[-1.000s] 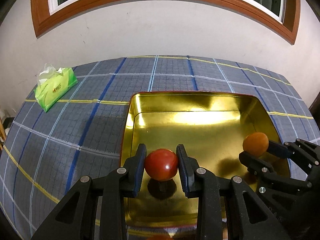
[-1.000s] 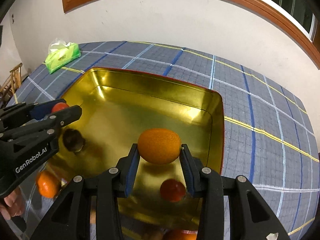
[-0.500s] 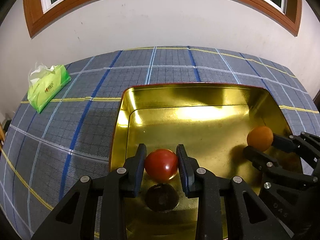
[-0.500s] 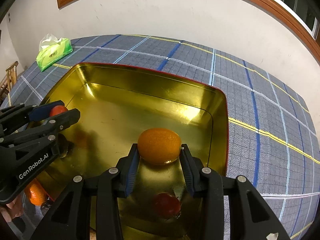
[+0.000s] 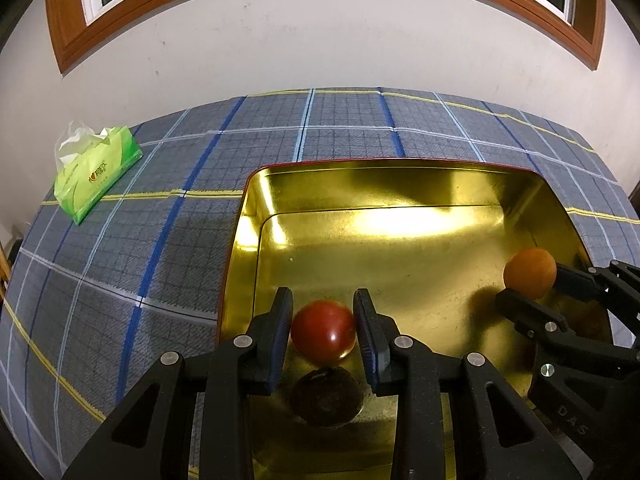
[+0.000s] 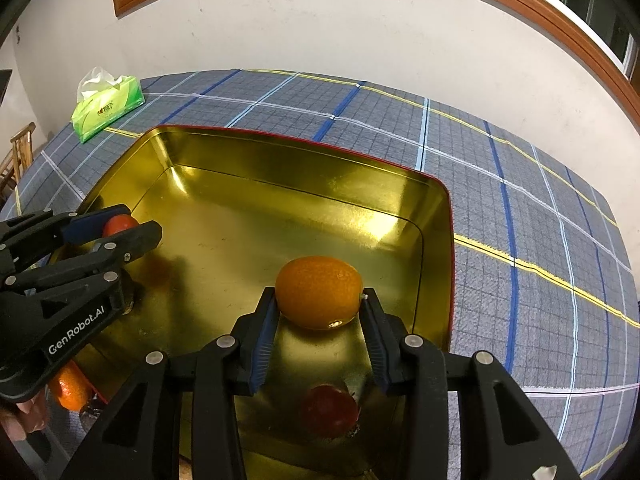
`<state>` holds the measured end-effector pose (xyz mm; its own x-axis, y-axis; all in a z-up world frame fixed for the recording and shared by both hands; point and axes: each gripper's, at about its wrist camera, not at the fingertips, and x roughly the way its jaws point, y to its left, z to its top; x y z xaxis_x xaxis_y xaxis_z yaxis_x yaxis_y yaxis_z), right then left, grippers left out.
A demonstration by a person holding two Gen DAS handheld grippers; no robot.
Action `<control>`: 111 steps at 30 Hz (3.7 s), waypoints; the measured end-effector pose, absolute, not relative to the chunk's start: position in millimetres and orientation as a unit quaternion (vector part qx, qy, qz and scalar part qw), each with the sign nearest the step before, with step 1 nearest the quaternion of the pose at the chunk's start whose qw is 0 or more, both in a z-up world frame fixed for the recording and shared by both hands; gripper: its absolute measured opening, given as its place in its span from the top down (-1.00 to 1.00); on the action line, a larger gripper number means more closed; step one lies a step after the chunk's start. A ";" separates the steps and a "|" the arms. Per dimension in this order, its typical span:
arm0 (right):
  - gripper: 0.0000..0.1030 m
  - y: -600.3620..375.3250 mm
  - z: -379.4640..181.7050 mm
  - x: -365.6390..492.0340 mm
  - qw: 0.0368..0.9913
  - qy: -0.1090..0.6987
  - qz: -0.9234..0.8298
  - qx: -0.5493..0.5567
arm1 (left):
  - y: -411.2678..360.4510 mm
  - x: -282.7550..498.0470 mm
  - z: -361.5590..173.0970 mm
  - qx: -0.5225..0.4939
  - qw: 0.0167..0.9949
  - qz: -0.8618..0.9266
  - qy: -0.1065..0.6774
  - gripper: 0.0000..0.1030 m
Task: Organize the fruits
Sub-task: 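Lower into the tin and open the right tool while the left tool releases the tomato, then withdraw both open tools from the tin toward the remaining fruits, then grasp the mandarin with the left tool while the right tool grasps the large orange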
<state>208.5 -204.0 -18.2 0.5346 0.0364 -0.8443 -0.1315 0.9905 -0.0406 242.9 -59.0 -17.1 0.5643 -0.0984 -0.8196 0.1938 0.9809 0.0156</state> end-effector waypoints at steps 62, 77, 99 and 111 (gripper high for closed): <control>0.02 -253.6 -19.8 7.7 0.878 0.478 0.004 0.025 | 6.0 35.0 -30.6 0.020 0.883 -0.060 0.465 0.19; 0.02 -245.7 -24.9 34.3 0.877 0.479 0.009 0.022 | -1.0 54.6 -30.2 0.015 0.884 -0.072 0.461 0.19; 0.02 -242.5 -30.5 65.0 0.876 0.482 0.007 0.012 | -20.7 80.8 -31.4 0.020 0.884 -0.091 0.458 0.19; 0.01 -241.0 -31.3 83.2 0.878 0.479 0.007 0.011 | -29.3 98.9 -33.2 0.028 0.885 -0.093 0.456 0.19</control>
<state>83.2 -241.0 -31.3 0.5415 0.0226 -0.8404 -0.0012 0.9997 0.0261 98.9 -29.3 -33.2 0.5666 -0.1393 -0.8121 0.1896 0.9812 -0.0359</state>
